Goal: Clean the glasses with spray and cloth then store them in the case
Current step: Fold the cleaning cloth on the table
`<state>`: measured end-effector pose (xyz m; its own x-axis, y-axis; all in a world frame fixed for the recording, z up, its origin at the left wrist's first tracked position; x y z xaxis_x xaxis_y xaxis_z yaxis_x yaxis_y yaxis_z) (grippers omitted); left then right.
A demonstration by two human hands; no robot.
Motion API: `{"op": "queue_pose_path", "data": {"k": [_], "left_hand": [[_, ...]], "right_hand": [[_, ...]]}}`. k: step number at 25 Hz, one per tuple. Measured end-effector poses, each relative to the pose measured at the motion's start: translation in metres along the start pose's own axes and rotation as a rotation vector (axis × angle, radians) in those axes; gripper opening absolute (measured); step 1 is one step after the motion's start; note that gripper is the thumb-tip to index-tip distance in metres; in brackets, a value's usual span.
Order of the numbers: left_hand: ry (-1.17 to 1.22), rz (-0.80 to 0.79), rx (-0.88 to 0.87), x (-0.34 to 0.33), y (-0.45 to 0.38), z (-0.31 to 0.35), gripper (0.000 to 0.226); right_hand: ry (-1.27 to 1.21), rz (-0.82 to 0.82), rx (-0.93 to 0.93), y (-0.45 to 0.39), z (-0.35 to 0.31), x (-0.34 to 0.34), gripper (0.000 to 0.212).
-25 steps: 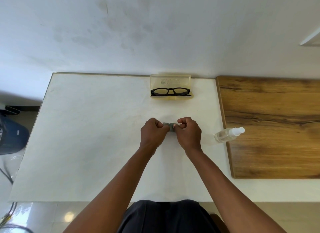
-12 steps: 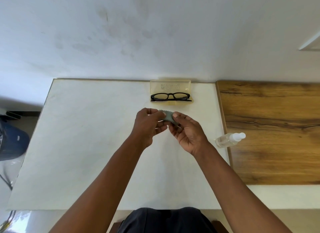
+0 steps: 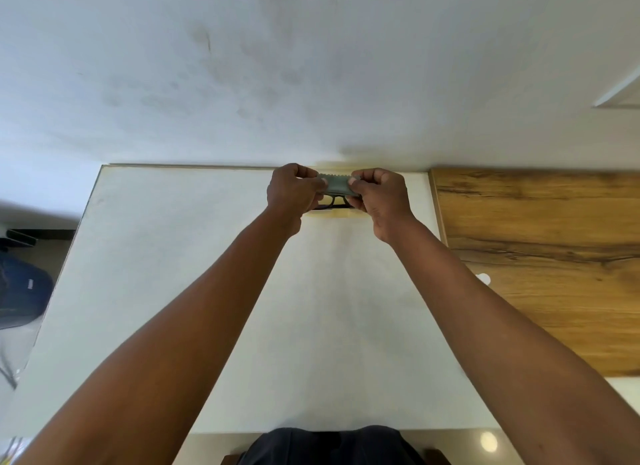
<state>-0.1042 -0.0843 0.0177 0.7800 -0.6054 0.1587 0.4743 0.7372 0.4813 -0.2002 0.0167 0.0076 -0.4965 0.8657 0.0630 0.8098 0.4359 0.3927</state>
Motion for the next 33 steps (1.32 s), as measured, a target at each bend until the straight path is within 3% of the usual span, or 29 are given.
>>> {"op": "queue_pose_path", "data": {"k": [7,11,14,33], "left_hand": [[-0.151,0.031,-0.037,-0.012,-0.010,-0.001,0.010],[-0.230,0.044,-0.035,-0.015,-0.010,-0.009,0.021],[-0.248,0.042,-0.034,-0.014,-0.010,-0.015,0.012],[-0.233,0.104,-0.071,-0.015,-0.008,-0.039,0.017]], "right_hand": [[0.302,0.039,0.074,-0.018,0.004,0.001,0.012],[0.403,0.063,0.105,-0.015,0.010,0.001,0.011],[0.500,0.079,0.148,-0.010,0.015,0.002,0.015],[0.559,0.092,0.210,-0.009,0.036,0.009,0.013]]}}
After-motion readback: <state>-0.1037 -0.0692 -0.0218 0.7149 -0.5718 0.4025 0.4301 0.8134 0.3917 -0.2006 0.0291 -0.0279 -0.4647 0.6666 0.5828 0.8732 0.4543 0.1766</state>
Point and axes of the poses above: each hand's wrist, its own y-axis away from the middle knuckle, its own x-axis out of the back of the hand, z = x × y, the point moved 2 cm from there along -y, towards the middle knuckle, and after that the axes turned 2 degrees about -y, right-handed, at the moved point
